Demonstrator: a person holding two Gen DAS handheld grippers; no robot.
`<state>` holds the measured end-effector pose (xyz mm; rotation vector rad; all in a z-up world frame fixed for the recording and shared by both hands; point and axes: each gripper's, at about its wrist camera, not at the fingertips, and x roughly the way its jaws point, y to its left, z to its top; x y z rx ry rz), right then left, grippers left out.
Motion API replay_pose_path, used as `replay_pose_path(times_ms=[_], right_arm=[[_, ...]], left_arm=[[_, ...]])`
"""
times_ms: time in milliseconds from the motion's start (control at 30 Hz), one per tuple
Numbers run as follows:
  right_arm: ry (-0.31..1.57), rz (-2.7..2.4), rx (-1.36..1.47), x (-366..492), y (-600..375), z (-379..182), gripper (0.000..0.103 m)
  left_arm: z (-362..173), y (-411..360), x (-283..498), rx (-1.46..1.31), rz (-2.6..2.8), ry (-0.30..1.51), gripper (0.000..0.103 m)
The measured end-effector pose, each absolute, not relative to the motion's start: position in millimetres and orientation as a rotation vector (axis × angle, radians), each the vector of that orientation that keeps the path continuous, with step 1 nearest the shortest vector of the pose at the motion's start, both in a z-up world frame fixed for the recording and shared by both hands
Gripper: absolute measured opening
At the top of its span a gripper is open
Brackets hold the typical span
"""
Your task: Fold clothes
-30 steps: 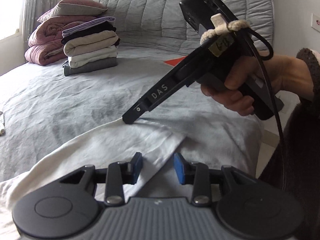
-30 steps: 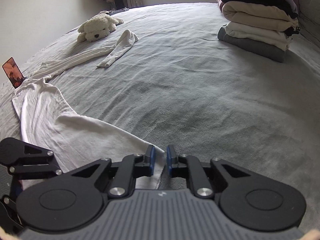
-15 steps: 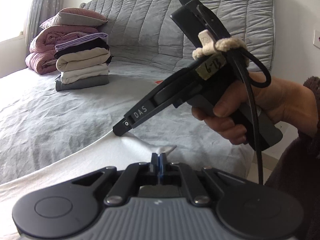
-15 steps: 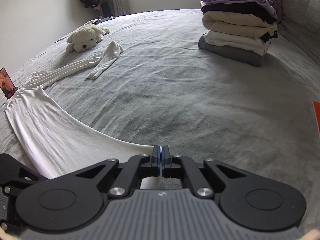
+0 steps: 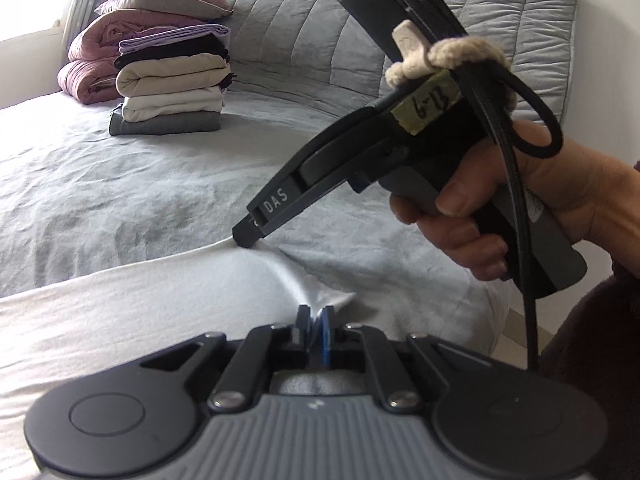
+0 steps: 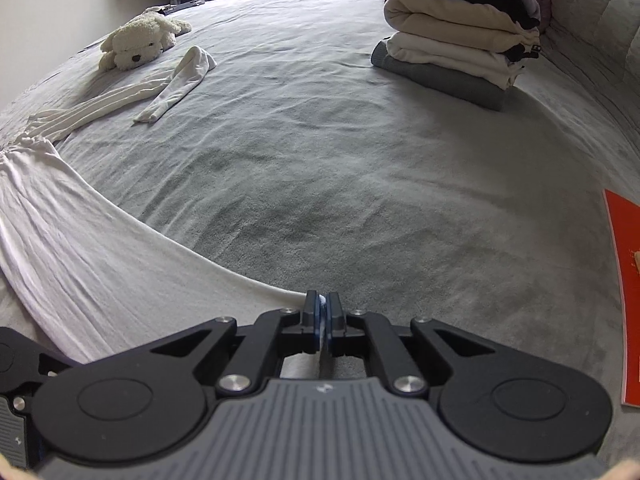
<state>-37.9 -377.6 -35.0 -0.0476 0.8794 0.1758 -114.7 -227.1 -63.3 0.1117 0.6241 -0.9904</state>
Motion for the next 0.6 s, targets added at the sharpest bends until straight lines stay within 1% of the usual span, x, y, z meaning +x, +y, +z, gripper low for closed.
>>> replay_pose_path(times_ms=[33,67,133,167,200,233,300,367,433,600], right_arm=[[0.872,0.169,-0.051,-37,-377,-33,0.014],[0.867,0.168,-0.045,-36,-377,-31,0.014],[0.862,0.167,-0.025,-34,-377,-28,0.019],[0.858,0.165,-0.018,-33,-376,-27,0.022],[0.853,0.165,-0.016,-31,-374,-26,0.027],[0.849,0.167,-0.017,-30,-371,-24,0.029],[0.842,0.174,-0.018,-26,-366,-22,0.029],[0.839,0.182,-0.015,-21,-359,-20,0.029],[0.836,0.188,-0.014,-15,-350,-18,0.03],[0.835,0.202,-0.007,2,-327,-17,0.033]], left_arm=[[-61,-224,-115,0.108,-0.994,0.625,0.014],[-58,-221,-116,0.107,-0.991,0.62,0.022],[-53,-213,-115,0.101,-0.982,0.608,0.031],[-51,-208,-112,0.094,-0.974,0.608,0.034],[-49,-203,-109,0.086,-0.965,0.611,0.035],[-46,-198,-106,0.078,-0.956,0.615,0.038],[-42,-188,-99,0.067,-0.93,0.617,0.04],[-38,-176,-92,0.069,-0.9,0.612,0.047],[-35,-164,-86,0.08,-0.87,0.6,0.05],[-30,-128,-63,0.091,-0.788,0.596,0.054]])
